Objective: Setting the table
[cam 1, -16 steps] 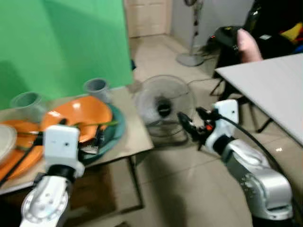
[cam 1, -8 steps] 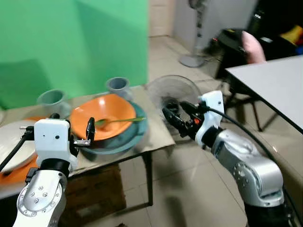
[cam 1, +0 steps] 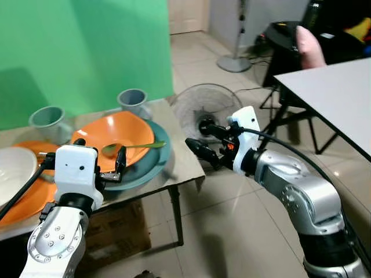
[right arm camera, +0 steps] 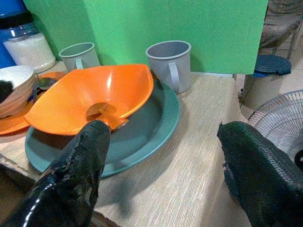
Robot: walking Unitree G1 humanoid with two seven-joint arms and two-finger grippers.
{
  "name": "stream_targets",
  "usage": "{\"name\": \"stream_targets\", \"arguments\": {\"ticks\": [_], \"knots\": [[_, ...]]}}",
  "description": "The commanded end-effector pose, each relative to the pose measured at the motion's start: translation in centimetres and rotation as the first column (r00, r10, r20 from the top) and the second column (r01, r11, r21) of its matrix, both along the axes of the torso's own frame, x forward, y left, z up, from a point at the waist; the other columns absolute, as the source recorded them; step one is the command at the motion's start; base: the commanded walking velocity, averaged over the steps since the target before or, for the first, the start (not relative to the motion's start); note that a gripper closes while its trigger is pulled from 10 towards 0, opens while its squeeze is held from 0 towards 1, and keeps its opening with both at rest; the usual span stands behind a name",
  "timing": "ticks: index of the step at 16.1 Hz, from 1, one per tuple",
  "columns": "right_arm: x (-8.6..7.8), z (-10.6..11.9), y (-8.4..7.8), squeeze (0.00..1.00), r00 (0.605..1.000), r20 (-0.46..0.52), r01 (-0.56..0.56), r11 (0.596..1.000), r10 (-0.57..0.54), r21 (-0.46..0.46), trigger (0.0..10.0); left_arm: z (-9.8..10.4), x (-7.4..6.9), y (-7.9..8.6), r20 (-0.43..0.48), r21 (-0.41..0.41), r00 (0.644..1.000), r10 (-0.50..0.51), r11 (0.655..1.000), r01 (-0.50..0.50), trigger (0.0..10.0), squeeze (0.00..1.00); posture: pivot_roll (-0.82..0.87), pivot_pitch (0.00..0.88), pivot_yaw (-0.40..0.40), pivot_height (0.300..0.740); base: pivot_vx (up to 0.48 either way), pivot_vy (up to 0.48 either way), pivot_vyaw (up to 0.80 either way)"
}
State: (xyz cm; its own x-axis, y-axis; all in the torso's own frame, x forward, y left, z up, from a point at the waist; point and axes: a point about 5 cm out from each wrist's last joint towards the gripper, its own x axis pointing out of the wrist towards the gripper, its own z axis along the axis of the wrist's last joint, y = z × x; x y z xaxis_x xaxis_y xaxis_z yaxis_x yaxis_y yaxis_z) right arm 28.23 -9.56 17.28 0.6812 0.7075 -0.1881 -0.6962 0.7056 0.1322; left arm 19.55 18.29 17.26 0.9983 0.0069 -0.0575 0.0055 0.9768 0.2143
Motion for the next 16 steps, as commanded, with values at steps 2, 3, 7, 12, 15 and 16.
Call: {"name": "stream_targets", "arguments": {"ticks": [2,3,7,12,15,16], "knots": [[0.0,-0.3,-0.7,1.0,0.996,0.028,0.083,0.997,-0.083,-0.001,10.0,0.2,0.0,0.5,0.007,0.02,0.999,0.032,0.999,-0.033,10.0,0.0,-0.03,0.0,0.016,0.74,0.0,0.0,0.35],[-0.7,-0.8,-0.7,1.0,0.991,0.007,0.134,0.99,-0.134,0.041,10.0,0.3,0.0,0.5,0.01,0.013,0.999,0.041,0.999,-0.041,10.0,0.0,-0.02,0.0,0.02,0.74,0.0,0.0,0.8],[-2.1,-1.4,-2.4,1.0,0.949,-0.009,0.312,0.941,-0.314,0.133,10.0,0.2,0.3,0.3,0.033,0.008,0.998,0.06,0.998,-0.061,10.0,0.0,-0.04,0.0,0.052,0.74,0.0,0.0,0.8],[-3.2,-1.1,-6.5,1.0,0.843,0.133,0.512,0.853,-0.522,0.1,10.0,-0.5,1.0,-0.2,0.039,-0.001,0.999,0.0,1.0,0.0,10.0,0.0,-0.1,0.0,0.115,0.74,0.0,0.0,0.8],[-2.5,0.7,-6.7,0.0,0.782,0.331,0.562,0.827,-0.528,-0.009,10.0,-0.2,1.1,-0.4,0.04,-0.026,0.998,-0.041,0.999,0.042,10.0,0.0,-0.09,0.0,0.081,0.74,0.202,0.0,0.0],[-2.1,0.6,-6.3,0.0,0.79,0.313,0.557,0.831,-0.527,-0.004,10.0,-0.2,0.9,-0.5,0.036,-0.021,0.998,-0.054,0.998,0.055,10.0,0.0,-0.08,0.0,0.068,0.74,0.319,0.0,0.0]]}}
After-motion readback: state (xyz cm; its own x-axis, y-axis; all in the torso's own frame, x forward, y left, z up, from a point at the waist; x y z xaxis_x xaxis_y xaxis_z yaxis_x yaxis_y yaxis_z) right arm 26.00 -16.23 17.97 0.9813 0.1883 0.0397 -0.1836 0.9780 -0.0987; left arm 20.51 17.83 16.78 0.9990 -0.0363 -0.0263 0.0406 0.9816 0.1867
